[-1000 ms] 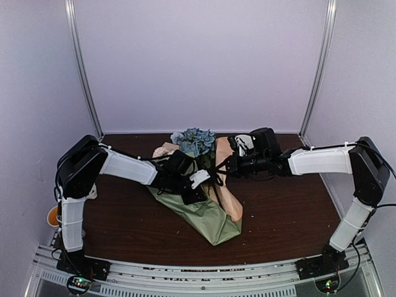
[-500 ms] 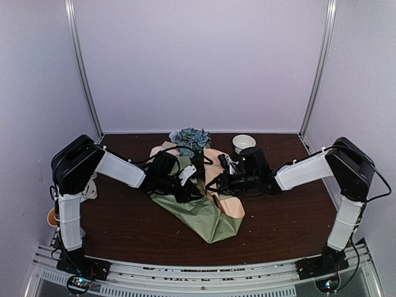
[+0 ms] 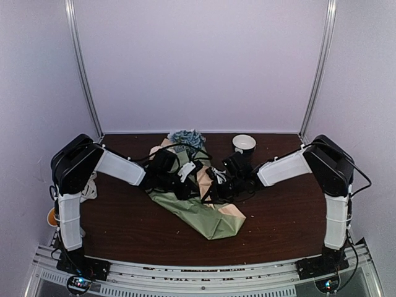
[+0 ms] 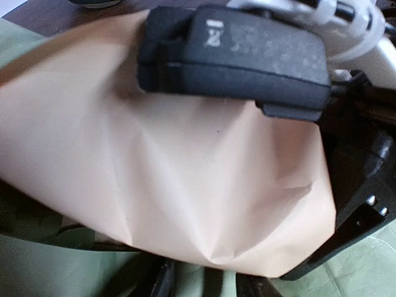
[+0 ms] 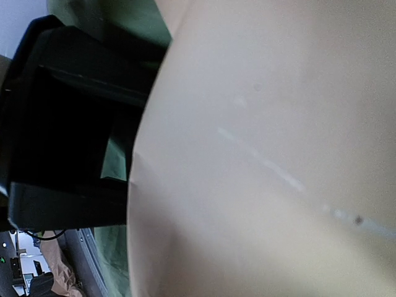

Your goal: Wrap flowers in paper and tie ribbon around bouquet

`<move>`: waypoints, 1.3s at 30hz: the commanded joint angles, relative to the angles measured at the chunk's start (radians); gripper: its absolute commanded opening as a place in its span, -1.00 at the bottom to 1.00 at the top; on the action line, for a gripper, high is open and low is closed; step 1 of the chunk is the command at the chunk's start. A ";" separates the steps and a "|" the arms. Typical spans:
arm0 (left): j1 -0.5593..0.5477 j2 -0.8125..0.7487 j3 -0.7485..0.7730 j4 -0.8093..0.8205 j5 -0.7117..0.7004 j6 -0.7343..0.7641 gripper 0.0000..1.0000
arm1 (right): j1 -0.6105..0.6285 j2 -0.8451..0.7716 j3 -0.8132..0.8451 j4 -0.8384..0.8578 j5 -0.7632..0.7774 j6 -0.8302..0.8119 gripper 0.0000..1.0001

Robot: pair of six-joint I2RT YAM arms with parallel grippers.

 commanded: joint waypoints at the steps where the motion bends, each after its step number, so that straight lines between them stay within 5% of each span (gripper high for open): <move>1: 0.025 -0.067 0.003 -0.016 -0.048 -0.026 -0.22 | 0.008 0.050 0.027 -0.208 0.031 -0.060 -1.00; 6: 0.026 -0.204 0.016 -0.091 -0.030 -0.017 0.04 | 0.006 0.090 0.044 -0.246 0.035 -0.069 -1.00; 14: 0.067 -0.402 -0.079 -0.347 -0.274 -0.073 -0.08 | 0.008 0.069 0.049 -0.289 0.086 -0.096 -1.00; 27: 0.066 -0.090 0.058 -0.296 -0.349 -0.061 -0.07 | 0.019 -0.040 0.259 -0.467 0.182 -0.222 -1.00; 39: 0.062 -0.026 0.019 -0.226 -0.311 -0.113 -0.10 | 0.105 0.022 0.359 -0.286 0.097 -0.163 -1.00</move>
